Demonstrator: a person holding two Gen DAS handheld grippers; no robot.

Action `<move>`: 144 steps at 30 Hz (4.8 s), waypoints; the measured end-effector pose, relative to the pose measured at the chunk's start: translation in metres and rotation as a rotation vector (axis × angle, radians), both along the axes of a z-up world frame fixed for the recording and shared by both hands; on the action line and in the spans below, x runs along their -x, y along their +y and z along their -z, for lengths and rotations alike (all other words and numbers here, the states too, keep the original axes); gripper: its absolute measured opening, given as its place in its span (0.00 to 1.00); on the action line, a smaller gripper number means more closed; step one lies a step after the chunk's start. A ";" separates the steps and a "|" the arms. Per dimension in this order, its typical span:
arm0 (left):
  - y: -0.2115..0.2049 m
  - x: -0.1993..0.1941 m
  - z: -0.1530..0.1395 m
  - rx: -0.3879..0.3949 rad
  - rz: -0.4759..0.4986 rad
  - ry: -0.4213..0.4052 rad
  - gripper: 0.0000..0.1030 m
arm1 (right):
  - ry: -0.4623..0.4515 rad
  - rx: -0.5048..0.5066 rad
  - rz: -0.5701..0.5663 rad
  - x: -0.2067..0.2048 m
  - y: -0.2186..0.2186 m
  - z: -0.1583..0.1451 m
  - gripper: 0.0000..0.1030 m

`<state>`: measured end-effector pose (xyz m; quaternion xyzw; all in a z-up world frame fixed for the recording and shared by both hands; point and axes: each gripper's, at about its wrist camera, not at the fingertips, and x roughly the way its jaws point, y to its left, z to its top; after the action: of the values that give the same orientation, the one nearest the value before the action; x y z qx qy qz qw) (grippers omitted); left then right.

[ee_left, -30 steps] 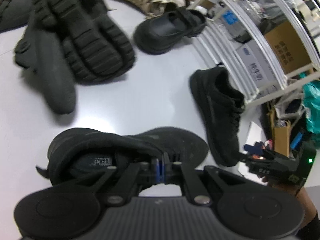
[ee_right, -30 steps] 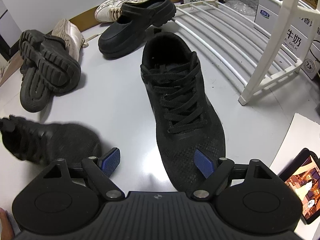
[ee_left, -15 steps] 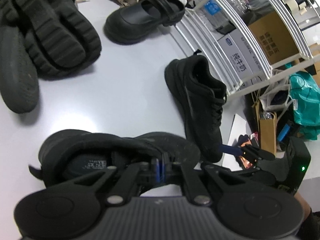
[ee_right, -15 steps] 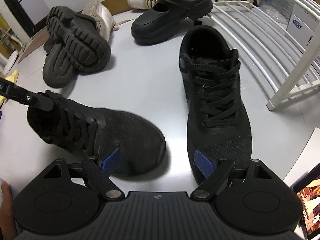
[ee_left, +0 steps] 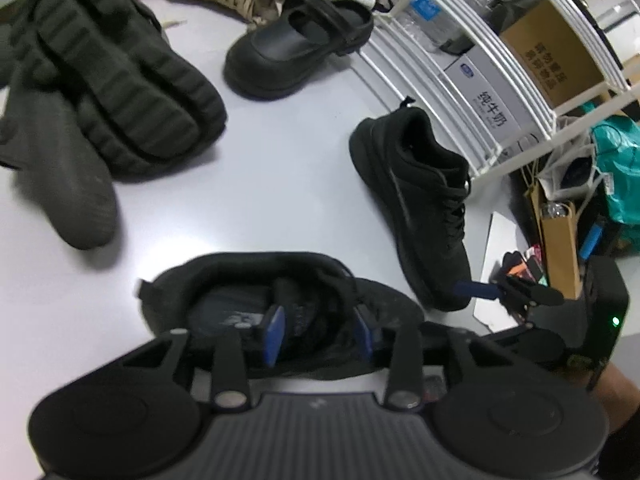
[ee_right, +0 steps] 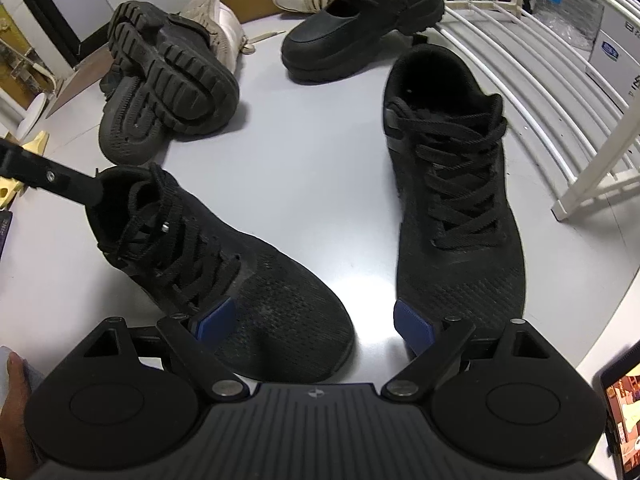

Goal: Organize scattered shoes
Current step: 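Set the black shoe beside the sneaker with the left tool while the right tool holds the sneaker, then slide the held black sneaker with the right tool alongside the other black shoe, then align the sneaker heel-to-heel with its pair and open the right tool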

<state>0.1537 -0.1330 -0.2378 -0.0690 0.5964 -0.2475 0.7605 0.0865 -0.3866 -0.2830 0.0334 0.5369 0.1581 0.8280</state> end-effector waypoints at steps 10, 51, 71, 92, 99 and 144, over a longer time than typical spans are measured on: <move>0.043 0.001 -0.015 -0.015 -0.073 -0.108 0.74 | 0.011 0.007 -0.106 0.000 0.028 0.002 0.87; 0.089 0.019 0.026 -0.022 -0.220 -0.056 0.86 | 0.081 0.088 0.022 -0.025 0.075 0.038 0.96; 0.102 0.015 0.033 -0.012 -0.356 -0.054 0.86 | 0.060 0.089 -0.132 -0.022 0.082 0.017 0.89; 0.107 0.018 0.034 -0.013 -0.380 -0.062 0.84 | 0.031 0.091 -0.167 -0.033 0.088 0.031 0.78; 0.107 0.019 0.036 -0.017 -0.374 -0.058 0.84 | 0.055 0.111 -0.040 -0.035 0.075 0.031 0.73; 0.130 0.002 0.035 -0.051 -0.432 -0.091 0.84 | 0.062 0.138 0.240 -0.037 0.026 0.021 0.77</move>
<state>0.1520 -0.0032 -0.2727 -0.1647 0.5388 -0.0666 0.8235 0.1237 -0.3605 -0.3042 0.0452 0.5641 0.0197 0.8243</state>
